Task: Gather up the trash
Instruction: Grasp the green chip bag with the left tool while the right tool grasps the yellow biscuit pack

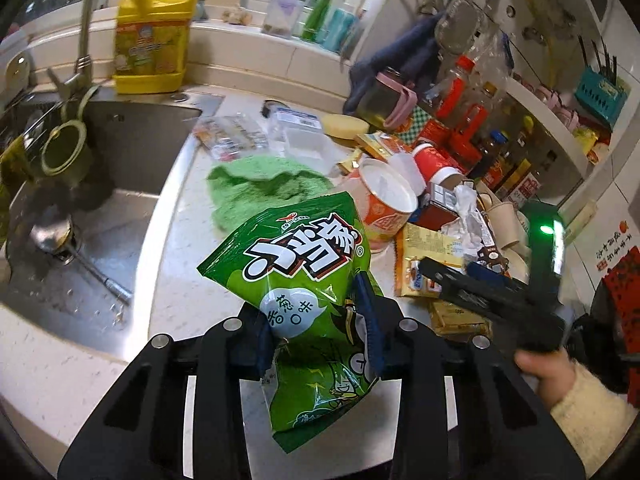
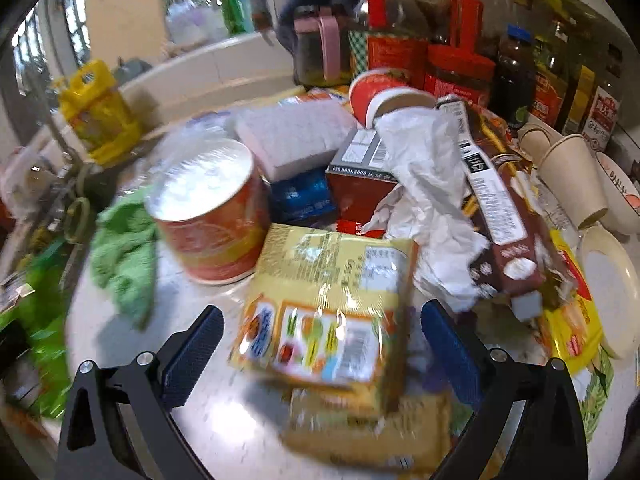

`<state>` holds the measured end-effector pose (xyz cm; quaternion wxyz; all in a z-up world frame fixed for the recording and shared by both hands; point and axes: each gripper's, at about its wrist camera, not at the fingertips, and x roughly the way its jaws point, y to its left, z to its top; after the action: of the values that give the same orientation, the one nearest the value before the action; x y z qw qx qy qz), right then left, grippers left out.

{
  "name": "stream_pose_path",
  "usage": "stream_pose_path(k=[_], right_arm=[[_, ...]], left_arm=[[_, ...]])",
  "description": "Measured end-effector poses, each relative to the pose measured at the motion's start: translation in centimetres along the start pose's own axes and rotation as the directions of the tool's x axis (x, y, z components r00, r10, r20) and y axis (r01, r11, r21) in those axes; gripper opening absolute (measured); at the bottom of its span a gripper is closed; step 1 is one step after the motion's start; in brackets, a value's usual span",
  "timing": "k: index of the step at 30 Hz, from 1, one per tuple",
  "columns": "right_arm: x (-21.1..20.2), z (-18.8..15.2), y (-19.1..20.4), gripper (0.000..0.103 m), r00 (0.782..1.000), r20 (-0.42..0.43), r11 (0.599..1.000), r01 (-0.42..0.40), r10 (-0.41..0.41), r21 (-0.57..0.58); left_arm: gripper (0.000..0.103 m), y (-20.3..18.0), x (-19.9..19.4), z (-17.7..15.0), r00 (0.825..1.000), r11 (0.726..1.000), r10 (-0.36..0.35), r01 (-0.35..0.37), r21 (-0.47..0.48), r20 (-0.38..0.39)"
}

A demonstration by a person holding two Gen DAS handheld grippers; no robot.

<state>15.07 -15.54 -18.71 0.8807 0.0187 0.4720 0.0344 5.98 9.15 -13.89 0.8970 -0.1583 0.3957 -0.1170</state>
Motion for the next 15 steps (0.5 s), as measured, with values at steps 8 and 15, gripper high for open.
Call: stream_pose_path(k=[8, 15], right_arm=[[3.0, 0.1, 2.7, 0.099, 0.98, 0.017, 0.976, 0.198, -0.197, -0.095], [1.9, 0.5, 1.3, 0.072, 0.986, 0.019, 0.984, 0.165, -0.164, -0.063]], left_arm=[[0.035, 2.2, -0.9, -0.8, 1.0, 0.999, 0.027, -0.027, -0.032, -0.006], [0.035, 2.3, -1.0, -0.9, 1.0, 0.999, 0.011, -0.011, -0.037, -0.004]])
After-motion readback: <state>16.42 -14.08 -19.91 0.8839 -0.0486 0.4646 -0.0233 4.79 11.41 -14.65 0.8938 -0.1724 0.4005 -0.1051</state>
